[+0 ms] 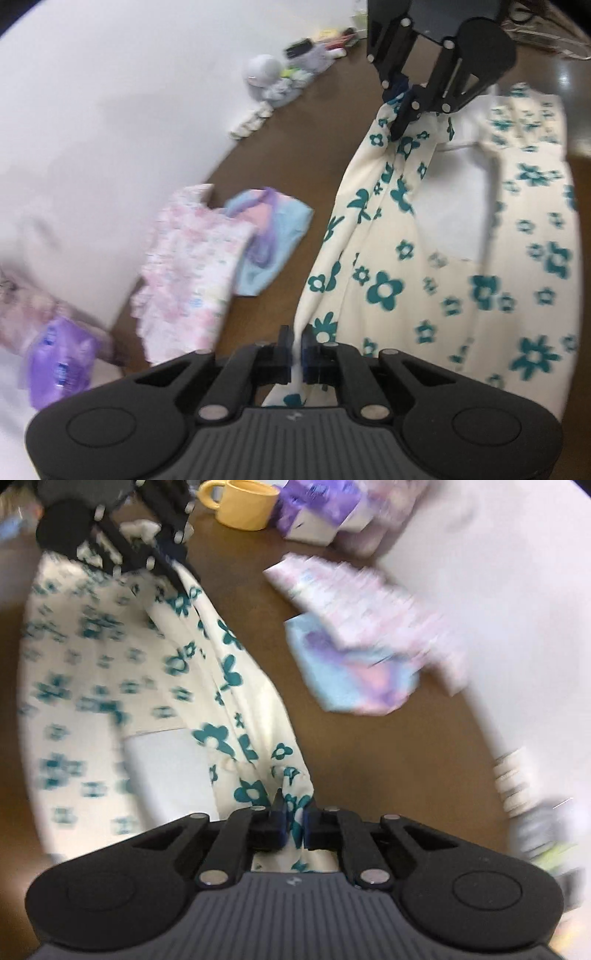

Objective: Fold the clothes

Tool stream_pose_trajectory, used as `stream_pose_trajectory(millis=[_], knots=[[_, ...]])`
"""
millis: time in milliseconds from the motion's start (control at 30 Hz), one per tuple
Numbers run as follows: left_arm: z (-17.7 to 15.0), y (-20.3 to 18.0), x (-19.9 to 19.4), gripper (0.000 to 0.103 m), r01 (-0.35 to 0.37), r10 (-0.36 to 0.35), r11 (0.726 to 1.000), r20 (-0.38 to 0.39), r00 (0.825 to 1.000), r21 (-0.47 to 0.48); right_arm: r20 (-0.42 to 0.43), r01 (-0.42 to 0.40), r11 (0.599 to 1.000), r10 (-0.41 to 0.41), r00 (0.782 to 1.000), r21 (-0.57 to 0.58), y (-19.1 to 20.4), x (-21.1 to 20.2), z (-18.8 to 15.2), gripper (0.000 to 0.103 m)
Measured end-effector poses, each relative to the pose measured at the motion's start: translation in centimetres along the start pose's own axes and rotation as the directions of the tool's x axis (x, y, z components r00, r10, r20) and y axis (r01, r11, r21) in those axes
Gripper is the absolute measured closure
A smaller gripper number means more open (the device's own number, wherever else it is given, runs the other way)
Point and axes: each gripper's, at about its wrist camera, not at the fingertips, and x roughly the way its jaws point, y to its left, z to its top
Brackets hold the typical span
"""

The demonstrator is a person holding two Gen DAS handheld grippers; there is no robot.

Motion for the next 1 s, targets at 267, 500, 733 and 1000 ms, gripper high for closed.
stream_pose_trajectory(millis=[267, 500, 733, 1000], knots=[[-0.2, -0.8, 1.9, 0.098, -0.104, 0.105, 0.991, -0.006, 0.994, 0.083, 0.007, 0.164, 0.975, -0.164, 0.986, -0.152, 0.6, 3.1, 0.0, 0.096], [-1.3, -2.0, 2.1, 0.098, -0.150, 0.147, 0.979, 0.030, 0.989, 0.138, 0.094, 0.212, 0.966, -0.200, 0.975, -0.148, 1.5, 2.5, -1.1, 0.096], [-2.5, -2.5, 1.8, 0.099, -0.143, 0.140, 0.985, 0.040, 0.989, 0.101, 0.195, 0.205, 0.978, -0.195, 0.961, -0.032, 1.4, 0.2, -2.8, 0.096], [-3.5, -2.6, 1.5, 0.099, -0.136, 0.134, 0.990, 0.046, 0.990, 0.049, 0.211, 0.178, 0.984, -0.170, 0.963, -0.018, 2.2, -0.7, -3.5, 0.093]])
